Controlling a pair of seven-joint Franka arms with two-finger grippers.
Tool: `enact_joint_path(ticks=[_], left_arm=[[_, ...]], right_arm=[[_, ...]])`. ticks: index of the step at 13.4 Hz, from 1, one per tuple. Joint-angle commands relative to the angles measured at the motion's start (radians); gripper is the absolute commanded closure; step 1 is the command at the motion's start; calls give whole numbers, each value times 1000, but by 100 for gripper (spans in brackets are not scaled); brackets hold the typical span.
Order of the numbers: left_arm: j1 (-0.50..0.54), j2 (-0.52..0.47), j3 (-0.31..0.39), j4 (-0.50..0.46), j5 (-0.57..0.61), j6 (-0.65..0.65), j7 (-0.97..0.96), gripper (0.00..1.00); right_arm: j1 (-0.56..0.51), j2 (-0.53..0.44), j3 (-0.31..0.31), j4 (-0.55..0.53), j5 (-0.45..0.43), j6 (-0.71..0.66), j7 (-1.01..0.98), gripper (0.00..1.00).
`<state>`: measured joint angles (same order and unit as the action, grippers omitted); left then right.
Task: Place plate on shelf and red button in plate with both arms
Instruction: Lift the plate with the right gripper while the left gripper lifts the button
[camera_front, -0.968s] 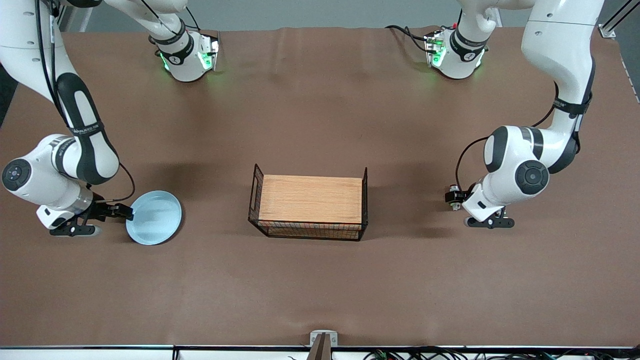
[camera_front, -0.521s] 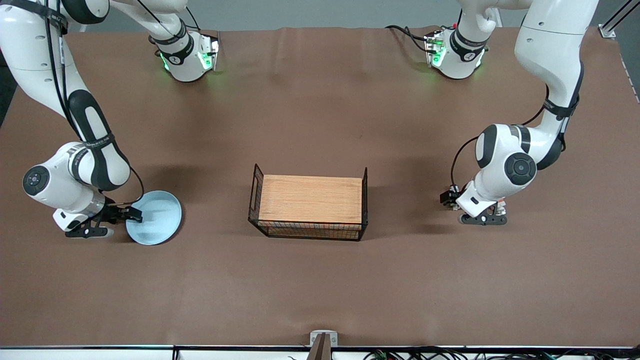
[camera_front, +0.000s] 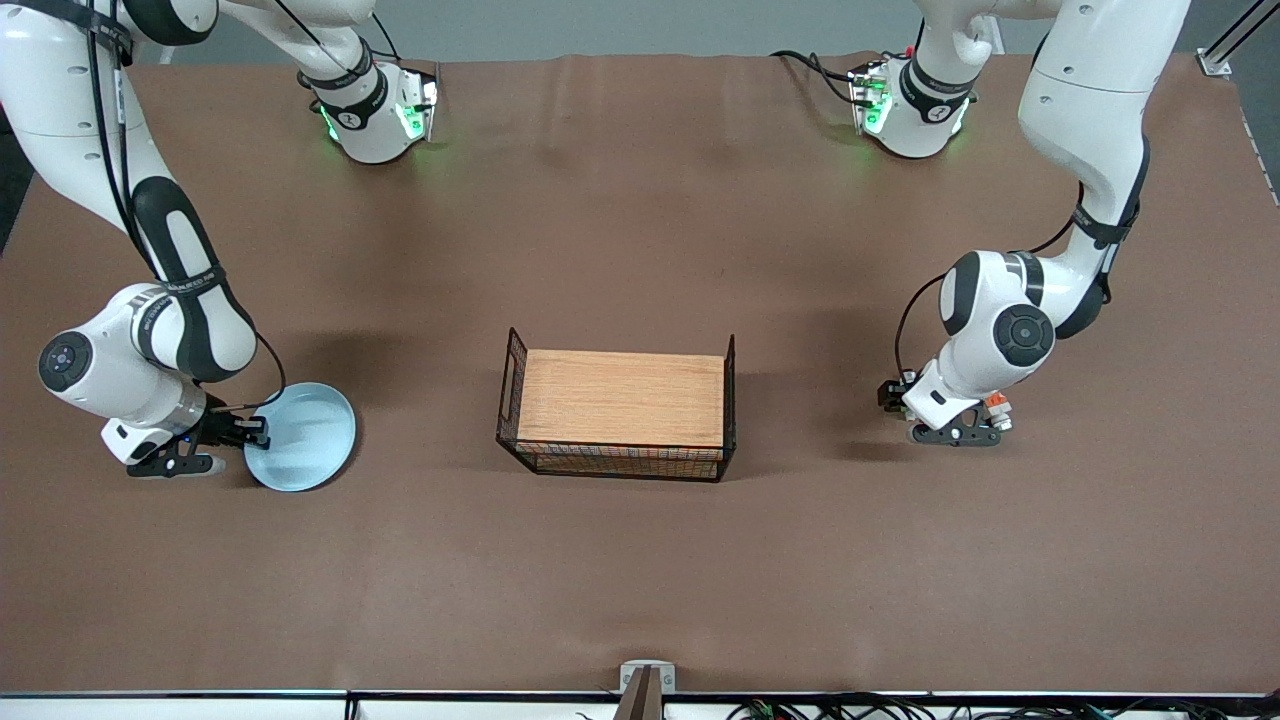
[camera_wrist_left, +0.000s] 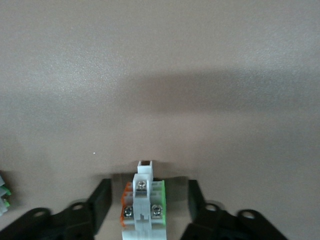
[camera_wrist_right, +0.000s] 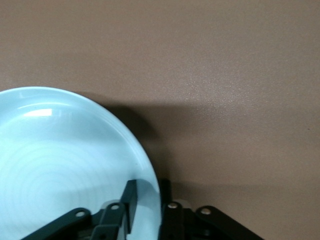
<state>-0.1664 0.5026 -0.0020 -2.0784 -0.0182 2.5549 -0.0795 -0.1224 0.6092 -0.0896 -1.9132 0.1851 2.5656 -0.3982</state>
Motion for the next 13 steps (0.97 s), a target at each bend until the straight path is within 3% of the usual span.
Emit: enact_joint_path(ticks=[1, 6, 10, 13], left_arm=[[5, -3, -3, -14, 20, 25, 9, 49], [7, -7, -3, -16, 20, 18, 21, 74], [10, -42, -3, 3, 18, -2, 23, 74], [10, -74, -1, 72, 9, -115, 18, 74]], right_arm=[[-11, -17, 10, 5, 19, -30, -21, 100], [-11, -155, 10, 88, 20, -384, 65, 100], [-3, -320, 11, 120, 22, -660, 203, 100], [56, -486, 14, 120, 65, -838, 443, 100]])
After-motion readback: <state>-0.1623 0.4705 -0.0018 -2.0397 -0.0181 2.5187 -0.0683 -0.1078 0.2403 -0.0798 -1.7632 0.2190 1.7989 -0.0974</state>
